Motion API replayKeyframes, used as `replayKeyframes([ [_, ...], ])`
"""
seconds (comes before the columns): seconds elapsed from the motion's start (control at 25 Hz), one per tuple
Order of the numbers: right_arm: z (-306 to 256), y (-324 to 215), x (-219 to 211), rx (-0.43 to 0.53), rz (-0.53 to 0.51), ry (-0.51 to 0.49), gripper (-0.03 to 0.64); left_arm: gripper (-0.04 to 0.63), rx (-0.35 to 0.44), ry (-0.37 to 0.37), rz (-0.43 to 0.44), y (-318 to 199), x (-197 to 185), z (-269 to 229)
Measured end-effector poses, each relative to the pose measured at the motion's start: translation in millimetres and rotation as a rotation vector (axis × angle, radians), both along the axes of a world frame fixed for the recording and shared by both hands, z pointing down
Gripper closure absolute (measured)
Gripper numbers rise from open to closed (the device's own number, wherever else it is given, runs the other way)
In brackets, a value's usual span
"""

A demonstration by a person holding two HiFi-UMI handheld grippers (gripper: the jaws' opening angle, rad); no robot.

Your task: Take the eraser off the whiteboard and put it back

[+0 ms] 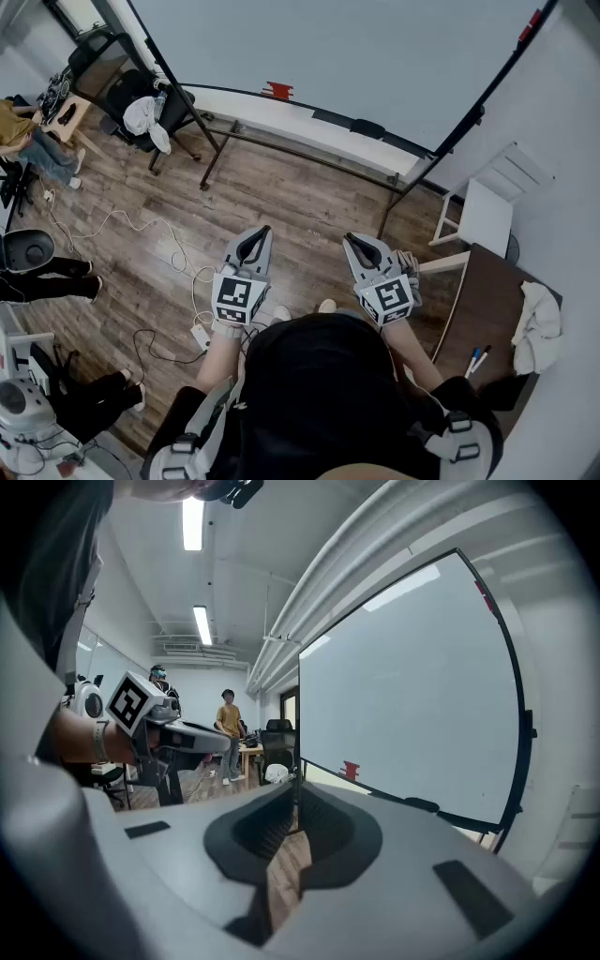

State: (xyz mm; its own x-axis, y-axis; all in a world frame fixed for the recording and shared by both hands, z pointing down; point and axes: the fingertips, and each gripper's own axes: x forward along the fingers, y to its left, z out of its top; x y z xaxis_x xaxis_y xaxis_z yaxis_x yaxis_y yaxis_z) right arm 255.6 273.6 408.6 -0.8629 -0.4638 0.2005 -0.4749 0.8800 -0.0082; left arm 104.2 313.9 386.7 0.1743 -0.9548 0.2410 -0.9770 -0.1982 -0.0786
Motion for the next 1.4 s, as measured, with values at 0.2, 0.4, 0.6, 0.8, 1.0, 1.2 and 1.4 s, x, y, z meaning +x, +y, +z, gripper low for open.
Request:
replayKeyframes([
  [0.2, 0.5, -33.7, 20.6, 0.011, -0.018, -0.01, 0.581, 0.586, 0.009, -0.018, 0.025, -38.7, 33.7, 0.5],
  [0.4, 4.5, -55.7, 33.8, -0.011, -0.028, -0.048, 0.581, 0.586, -0.01, -0.027, 0.024, -57.7, 56.5, 5.6],
  [0.6, 19.2, -73.2, 36.6, -0.024, -0.045, -0.035, 0.581, 0.586, -0.033, -0.052, 0.023, -69.4, 63.4, 11.0],
  [0.8, 29.7, -95.0, 13.7, -0.035, -0.044, -0.013, 0.581, 0.586, -0.046, -0.039, 0.019, -90.3, 37.6, 23.4],
  [1.0, 32.3, -123.7, -34.1, -0.029, -0.039, 0.03, 0.581, 0.586, -0.036, -0.017, 0.033, -124.6, -10.0, 28.9],
  [1.2, 27.1, -161.3, -97.3, -0.019, -0.014, 0.076, 0.581, 0.586, -0.019, 0.026, 0.061, -169.5, -80.1, 24.3],
  [1.4, 24.4, -195.6, -162.8, 0.001, 0.024, 0.124, 0.581, 0.586, -0.026, 0.056, 0.097, -203.6, -148.3, 27.8],
])
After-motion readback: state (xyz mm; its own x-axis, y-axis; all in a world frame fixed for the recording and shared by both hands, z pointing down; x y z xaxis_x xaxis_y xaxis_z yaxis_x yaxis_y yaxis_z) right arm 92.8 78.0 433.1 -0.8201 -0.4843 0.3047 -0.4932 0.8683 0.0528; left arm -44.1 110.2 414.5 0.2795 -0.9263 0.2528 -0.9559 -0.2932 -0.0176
